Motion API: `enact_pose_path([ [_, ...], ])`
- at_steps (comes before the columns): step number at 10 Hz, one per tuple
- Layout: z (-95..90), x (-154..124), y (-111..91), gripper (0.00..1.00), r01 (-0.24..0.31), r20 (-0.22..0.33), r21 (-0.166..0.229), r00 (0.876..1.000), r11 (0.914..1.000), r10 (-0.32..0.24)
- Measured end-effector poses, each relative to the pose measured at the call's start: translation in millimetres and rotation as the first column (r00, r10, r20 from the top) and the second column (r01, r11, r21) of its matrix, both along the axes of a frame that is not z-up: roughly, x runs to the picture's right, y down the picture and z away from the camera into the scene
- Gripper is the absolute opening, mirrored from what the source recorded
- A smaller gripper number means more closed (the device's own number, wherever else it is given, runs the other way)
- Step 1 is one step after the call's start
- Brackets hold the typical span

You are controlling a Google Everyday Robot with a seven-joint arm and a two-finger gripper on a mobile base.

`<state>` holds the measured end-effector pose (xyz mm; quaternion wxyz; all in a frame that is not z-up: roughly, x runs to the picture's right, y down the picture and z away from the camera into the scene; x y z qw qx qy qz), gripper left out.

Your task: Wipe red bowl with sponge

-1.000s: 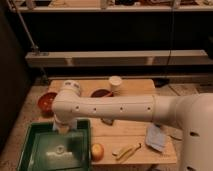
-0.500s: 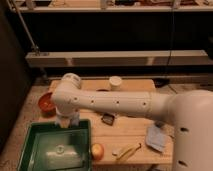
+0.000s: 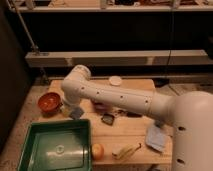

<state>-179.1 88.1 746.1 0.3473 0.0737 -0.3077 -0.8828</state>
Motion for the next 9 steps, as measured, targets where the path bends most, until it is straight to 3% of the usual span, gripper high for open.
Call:
enact_pose_path([
  [2, 3.2, 4.2, -4.0, 0.00, -0.082, -0.030, -0.018, 0.996, 0.9965, 0.081],
  [5, 3.0, 2.1, -3.7, 0.00, -0.093, -0.038, -0.026, 0.995, 0.9954, 0.092],
  [6, 3.2, -1.7, -5.9, 0.00, -0.124, -0.036, -0.035, 0.992, 0.9916, 0.123],
  [7, 6.2, -9.7, -17.8, 0.00, -0.202, -0.054, -0.042, 0.978, 0.9786, 0.199],
  [9, 12.3, -38.2, -43.1, 0.00, -0.298, -0.059, -0.058, 0.954, 0.9529, 0.294],
])
